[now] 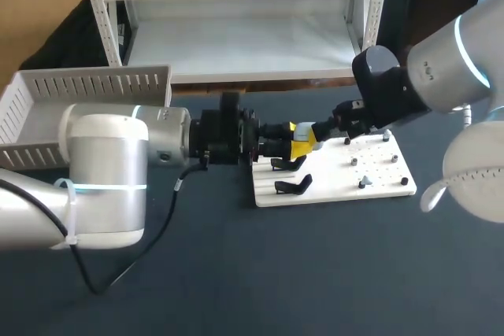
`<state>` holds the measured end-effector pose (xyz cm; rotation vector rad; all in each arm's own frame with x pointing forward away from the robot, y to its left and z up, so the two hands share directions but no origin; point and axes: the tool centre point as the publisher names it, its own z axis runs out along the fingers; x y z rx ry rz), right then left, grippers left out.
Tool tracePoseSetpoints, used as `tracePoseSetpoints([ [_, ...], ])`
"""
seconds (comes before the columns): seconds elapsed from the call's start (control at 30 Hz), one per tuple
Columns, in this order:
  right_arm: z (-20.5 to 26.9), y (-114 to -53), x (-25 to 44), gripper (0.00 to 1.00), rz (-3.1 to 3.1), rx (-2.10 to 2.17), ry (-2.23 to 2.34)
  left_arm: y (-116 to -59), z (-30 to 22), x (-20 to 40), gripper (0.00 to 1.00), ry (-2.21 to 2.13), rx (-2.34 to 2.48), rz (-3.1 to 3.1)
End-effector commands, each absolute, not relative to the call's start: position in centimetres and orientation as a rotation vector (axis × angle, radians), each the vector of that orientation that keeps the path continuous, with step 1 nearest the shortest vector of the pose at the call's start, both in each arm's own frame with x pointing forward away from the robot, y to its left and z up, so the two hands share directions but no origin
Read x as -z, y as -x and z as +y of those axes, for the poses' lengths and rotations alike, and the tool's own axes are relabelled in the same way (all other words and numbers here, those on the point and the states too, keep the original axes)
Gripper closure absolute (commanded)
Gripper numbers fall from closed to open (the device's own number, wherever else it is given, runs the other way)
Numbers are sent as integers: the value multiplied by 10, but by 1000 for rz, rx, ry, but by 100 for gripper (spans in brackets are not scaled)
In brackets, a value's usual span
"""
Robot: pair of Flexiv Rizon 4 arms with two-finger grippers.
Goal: Pick up each earbud case from the left stands, insert the matching earbuds, close the lid, and place the case in the box.
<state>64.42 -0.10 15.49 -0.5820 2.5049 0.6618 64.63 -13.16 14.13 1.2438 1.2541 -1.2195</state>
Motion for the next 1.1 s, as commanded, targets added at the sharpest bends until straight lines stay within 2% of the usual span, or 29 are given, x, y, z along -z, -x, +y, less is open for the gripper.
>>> tracePoseSetpoints([
  [0.03,1,-647,-156,0,2504,-645,577,-645,-133,-141,100,-1240,1214,1254],
  [0.4,-6,-655,-184,0,2433,-646,572,-645,-133,-141,100,-1240,1214,1254],
  [0.7,-55,-678,-216,0,2363,-559,501,-642,-130,-142,100,-1256,1196,1228],
  [1.1,-111,-718,-196,0,2436,-290,487,-633,-121,-150,100,-1290,1144,1158],
])
